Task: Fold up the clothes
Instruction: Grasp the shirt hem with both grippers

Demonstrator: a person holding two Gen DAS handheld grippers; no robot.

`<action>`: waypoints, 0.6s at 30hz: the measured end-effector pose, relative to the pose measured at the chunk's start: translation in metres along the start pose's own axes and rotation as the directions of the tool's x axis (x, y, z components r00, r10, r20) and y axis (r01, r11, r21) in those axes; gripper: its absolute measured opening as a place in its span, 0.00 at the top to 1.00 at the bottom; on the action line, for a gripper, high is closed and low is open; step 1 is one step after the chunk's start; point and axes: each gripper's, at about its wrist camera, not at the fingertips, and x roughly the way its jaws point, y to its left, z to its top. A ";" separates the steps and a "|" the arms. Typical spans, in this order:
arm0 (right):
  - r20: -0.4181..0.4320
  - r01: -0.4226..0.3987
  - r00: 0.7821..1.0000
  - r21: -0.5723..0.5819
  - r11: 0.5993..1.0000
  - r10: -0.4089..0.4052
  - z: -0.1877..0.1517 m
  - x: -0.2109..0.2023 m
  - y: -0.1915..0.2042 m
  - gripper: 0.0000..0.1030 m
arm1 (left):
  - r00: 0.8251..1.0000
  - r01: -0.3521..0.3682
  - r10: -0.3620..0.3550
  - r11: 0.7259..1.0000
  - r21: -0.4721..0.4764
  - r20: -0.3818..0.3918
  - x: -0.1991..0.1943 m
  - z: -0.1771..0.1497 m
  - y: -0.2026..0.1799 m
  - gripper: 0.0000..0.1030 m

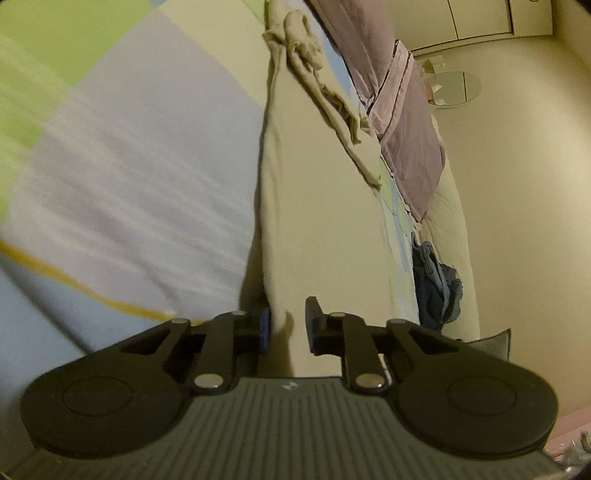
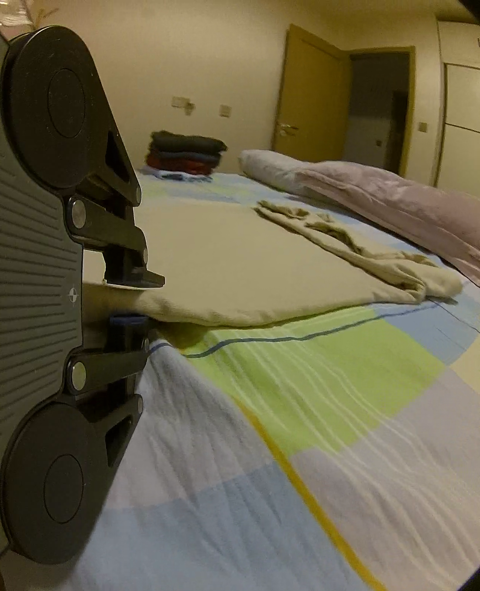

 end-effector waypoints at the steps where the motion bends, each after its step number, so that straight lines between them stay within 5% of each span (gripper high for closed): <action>1: -0.007 -0.006 1.000 0.000 1.000 0.006 0.000 -0.001 -0.001 0.83 | 1.000 -0.003 0.003 1.000 0.001 -0.004 0.001 0.000 0.000 0.90; 6: -0.010 0.036 0.999 0.018 0.999 -0.036 0.006 0.003 0.001 0.95 | 0.999 -0.028 0.029 0.999 0.022 -0.022 0.009 0.003 -0.007 0.98; 11: 0.048 0.108 0.993 -0.056 0.993 -0.105 -0.010 -0.010 0.021 0.97 | 0.997 -0.052 0.047 0.996 0.077 0.069 -0.011 -0.010 -0.021 0.99; 18: 0.140 0.081 0.988 -0.111 0.990 -0.065 -0.052 -0.037 0.051 0.97 | 0.986 -0.005 -0.013 0.994 0.106 0.167 -0.061 -0.041 -0.035 0.99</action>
